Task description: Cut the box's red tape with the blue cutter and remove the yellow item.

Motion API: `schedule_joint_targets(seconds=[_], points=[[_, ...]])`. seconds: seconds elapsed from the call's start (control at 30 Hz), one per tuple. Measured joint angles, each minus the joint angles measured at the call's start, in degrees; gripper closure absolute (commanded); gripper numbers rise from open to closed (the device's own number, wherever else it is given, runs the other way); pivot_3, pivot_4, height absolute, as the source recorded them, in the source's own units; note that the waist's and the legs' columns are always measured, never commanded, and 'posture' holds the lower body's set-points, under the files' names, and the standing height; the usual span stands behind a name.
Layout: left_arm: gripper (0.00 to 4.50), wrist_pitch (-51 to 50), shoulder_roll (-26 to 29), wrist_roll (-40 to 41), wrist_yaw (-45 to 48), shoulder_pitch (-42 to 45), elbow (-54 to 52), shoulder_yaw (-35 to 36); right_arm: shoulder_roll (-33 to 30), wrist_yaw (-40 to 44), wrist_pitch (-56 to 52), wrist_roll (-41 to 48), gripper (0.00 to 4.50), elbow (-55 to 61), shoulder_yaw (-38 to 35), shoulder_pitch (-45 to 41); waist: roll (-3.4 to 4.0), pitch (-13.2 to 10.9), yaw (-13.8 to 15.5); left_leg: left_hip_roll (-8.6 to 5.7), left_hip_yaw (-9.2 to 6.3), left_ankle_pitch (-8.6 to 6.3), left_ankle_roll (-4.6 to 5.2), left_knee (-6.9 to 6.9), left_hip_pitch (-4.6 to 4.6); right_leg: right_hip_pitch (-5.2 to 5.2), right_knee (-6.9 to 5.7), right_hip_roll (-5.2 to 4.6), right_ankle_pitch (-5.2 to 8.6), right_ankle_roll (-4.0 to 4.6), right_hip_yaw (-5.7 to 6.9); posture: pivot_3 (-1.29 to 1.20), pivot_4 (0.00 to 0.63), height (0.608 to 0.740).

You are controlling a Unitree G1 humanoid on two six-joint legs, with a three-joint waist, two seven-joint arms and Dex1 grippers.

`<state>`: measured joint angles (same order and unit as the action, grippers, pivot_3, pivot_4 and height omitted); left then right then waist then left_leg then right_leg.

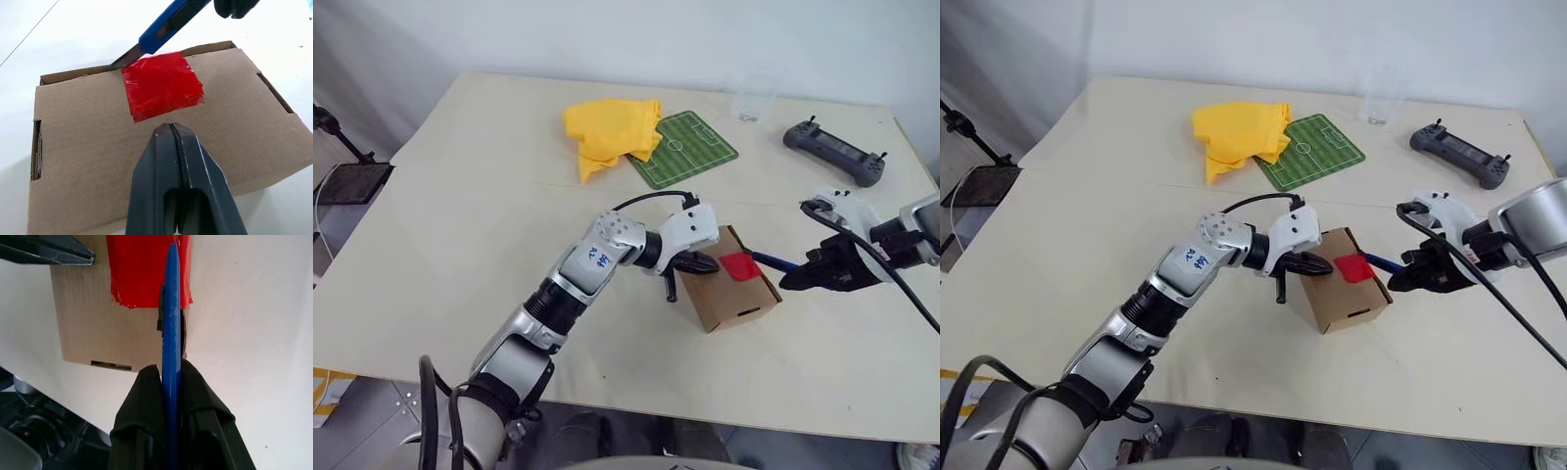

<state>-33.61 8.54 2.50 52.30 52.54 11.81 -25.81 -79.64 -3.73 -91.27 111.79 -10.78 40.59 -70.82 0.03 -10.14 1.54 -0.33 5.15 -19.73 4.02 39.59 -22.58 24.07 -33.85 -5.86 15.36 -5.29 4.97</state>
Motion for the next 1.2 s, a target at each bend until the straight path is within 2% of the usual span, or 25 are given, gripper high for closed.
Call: schedule_joint_targets(seconds=[0.47,1.2], points=[[4.50,-0.1,-0.9,0.0,-1.6,-0.8,-0.6,0.0,-3.2,8.2,0.1,0.1,4.42,-0.2,15.8,-8.7,0.08,0.0,0.1,0.00,-0.01,-0.03,-0.02,0.14,-0.50,0.45,-0.07,0.00,-0.01,-0.01,0.06,0.00,0.150,0.740],[4.50,-0.9,-0.7,0.0,-2.3,-1.1,-1.9,-0.1,-5.9,11.6,0.0,0.3,4.42,2.4,22.3,-11.1,0.12,0.1,0.1,0.00,-0.02,-0.03,-0.01,0.35,-0.55,0.46,-0.19,-0.01,-0.02,-0.03,0.09,0.00,0.150,0.740]])
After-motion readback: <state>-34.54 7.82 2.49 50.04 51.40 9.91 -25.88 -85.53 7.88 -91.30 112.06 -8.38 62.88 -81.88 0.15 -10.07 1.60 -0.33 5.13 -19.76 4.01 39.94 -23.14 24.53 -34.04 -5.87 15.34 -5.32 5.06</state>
